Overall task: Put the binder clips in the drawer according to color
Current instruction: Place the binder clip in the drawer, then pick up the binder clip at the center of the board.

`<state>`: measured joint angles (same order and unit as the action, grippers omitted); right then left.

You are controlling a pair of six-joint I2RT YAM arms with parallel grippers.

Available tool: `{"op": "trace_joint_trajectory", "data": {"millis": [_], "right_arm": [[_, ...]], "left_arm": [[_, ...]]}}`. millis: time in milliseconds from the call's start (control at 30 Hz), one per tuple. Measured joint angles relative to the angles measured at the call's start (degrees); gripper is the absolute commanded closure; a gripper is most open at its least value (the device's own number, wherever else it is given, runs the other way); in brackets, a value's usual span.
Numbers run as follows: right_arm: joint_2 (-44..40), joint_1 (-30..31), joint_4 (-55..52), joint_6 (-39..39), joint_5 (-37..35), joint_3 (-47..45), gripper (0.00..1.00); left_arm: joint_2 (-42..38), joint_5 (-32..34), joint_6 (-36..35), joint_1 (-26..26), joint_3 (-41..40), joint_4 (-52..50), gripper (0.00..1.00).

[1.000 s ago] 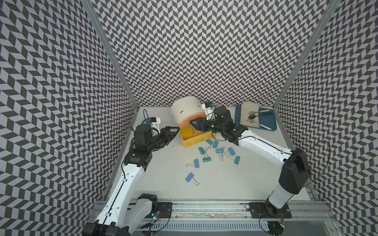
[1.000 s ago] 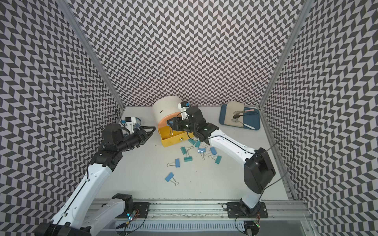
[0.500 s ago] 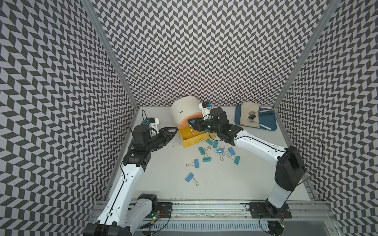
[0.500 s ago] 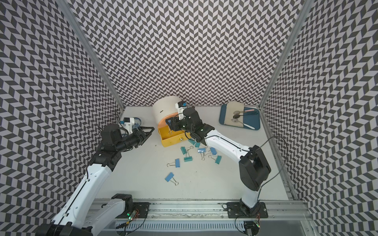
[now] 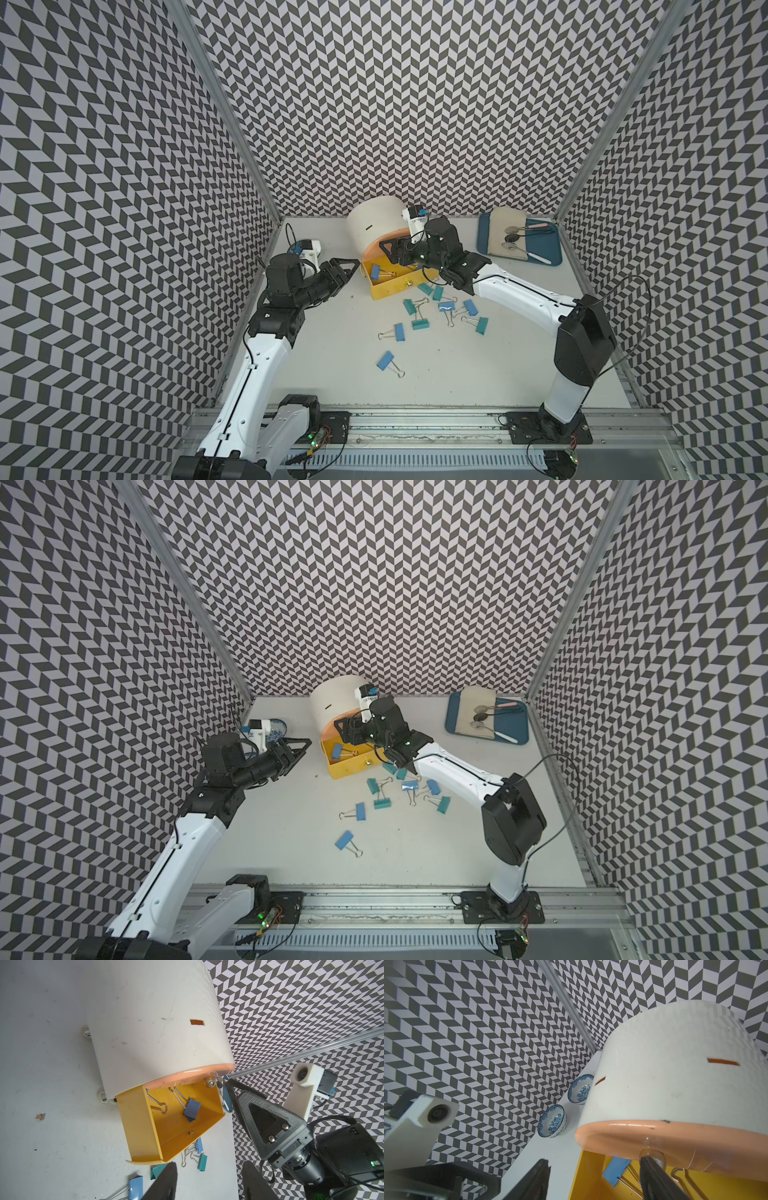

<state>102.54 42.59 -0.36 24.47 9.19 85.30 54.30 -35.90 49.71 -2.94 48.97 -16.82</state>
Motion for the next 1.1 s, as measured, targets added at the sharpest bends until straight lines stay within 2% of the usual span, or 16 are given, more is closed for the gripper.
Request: {"op": "trace_joint_trajectory", "data": {"millis": [300,600,833,1100], "right_arm": [[-1.5,0.1,-0.5,-1.4,-1.0,-0.9,0.27],[-12.6,1.8,-0.9,-4.0,-3.2,-11.6,0.27],[-18.9,3.8,-2.2,-5.2,-3.7,-20.6,0.28],[-21.0,8.3,-7.0,-6.4,-2.4,-26.5,0.3]], "left_arm": [[-0.3,0.0,-0.9,0.3,-0.2,-1.4,0.46],[-3.2,0.1,-1.0,0.3,-4.6,-2.3,0.46],[-6.1,0.3,-0.8,0.3,-12.1,-2.6,0.46],[-10.3,0.2,0.8,0.3,-22.7,-2.3,0.46]]}}
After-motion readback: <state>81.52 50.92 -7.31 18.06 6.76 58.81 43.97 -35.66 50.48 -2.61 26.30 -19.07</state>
